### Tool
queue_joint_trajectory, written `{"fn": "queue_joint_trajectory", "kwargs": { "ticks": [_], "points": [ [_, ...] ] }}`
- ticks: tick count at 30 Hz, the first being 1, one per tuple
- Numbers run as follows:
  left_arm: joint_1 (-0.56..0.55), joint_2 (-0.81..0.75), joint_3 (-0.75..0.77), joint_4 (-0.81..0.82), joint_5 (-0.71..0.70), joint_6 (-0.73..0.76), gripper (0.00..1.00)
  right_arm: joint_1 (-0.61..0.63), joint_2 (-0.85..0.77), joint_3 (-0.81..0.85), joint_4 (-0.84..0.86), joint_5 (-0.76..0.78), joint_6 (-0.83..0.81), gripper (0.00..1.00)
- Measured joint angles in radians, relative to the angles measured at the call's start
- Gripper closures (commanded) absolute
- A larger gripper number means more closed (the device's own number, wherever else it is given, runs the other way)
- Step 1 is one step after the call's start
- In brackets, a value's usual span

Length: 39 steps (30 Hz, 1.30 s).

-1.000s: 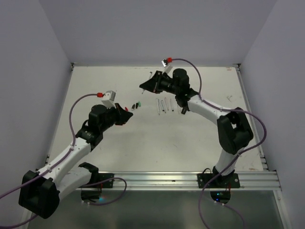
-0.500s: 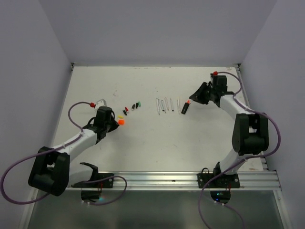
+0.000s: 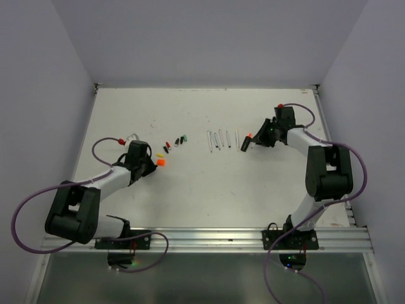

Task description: Open the pen caps

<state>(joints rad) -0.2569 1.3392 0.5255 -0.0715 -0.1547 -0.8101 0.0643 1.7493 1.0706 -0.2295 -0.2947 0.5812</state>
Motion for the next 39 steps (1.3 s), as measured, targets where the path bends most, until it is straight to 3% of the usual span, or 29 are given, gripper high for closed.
{"fn": "queue_joint_trajectory", "kwargs": {
  "ticks": [7, 16, 20, 29, 35, 37, 39],
  "points": [
    [0.010, 0.033, 0.000, 0.058, 0.045, -0.002, 0.96, 0.000, 0.013, -0.055, 0.008, 0.036, -0.005, 0.92],
    [0.019, 0.047, -0.001, 0.083, 0.063, -0.003, 0.75, 0.000, 0.039, -0.066, 0.013, 0.050, -0.006, 0.83],
    [0.021, 0.047, -0.007, 0.103, 0.072, -0.010, 0.67, 0.000, 0.044, -0.066, 0.021, 0.049, -0.005, 0.73],
    [0.021, 0.045, -0.014, 0.127, 0.081, -0.018, 0.61, 0.000, 0.045, -0.066, 0.056, 0.028, -0.001, 0.53],
    [0.022, 0.022, -0.027, 0.119, 0.080, -0.019, 0.56, 0.001, 0.037, -0.065, 0.073, 0.027, -0.001, 0.29],
    [0.022, -0.002, -0.033, 0.096, 0.076, -0.021, 0.48, 0.001, 0.023, -0.064, 0.063, 0.048, -0.004, 0.04],
    [0.022, -0.034, -0.039, 0.063, 0.072, -0.024, 0.43, 0.001, 0.001, -0.064, 0.050, 0.077, -0.016, 0.01]
  ]
}}
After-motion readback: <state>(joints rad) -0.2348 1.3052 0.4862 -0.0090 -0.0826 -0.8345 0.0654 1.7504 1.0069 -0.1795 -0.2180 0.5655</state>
